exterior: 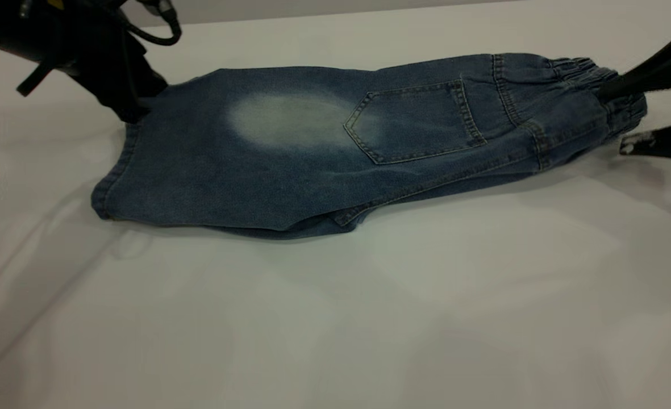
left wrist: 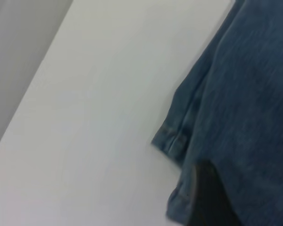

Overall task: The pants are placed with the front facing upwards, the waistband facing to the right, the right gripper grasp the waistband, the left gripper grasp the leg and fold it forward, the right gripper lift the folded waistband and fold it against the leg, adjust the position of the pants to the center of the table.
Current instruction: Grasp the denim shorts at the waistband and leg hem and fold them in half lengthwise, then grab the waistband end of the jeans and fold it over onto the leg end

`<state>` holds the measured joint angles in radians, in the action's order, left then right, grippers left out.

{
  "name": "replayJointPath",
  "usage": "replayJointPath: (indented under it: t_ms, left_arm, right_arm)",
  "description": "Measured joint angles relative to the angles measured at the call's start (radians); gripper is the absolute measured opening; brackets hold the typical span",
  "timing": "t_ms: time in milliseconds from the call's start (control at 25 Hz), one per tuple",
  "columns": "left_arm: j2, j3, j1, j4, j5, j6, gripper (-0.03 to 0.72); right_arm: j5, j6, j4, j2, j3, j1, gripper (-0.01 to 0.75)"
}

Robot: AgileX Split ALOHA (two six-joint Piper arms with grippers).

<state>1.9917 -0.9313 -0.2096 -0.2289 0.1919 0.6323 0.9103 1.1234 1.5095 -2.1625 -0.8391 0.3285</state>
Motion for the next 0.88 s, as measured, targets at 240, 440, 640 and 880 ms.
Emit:
replayJointPath:
  t_ms: [240,440,640,880]
  left_arm:
    - [0.0,0.0,-0.035,-0.007,-0.001,-0.062,0.367]
    - [0.0,0.0,-0.061,-0.007,-0.002,-0.069,0.367]
    - [0.001,0.0,-0.086,-0.007,-0.001,-0.069,0.367]
    - [0.002,0.001,-0.104,-0.005,-0.001,-0.069,0.367]
  right_arm:
    - [-0.091,0.001,0.059,0.0,-0.045,0.0,0.442]
    - [-0.088,-0.04,0.05,-0.001,-0.099,0.0,0.442]
    - [-0.09,-0.087,0.004,-0.002,-0.1,-0.011,0.442]
    - [-0.121,-0.091,-0.014,-0.002,-0.126,-0.084,0.47]
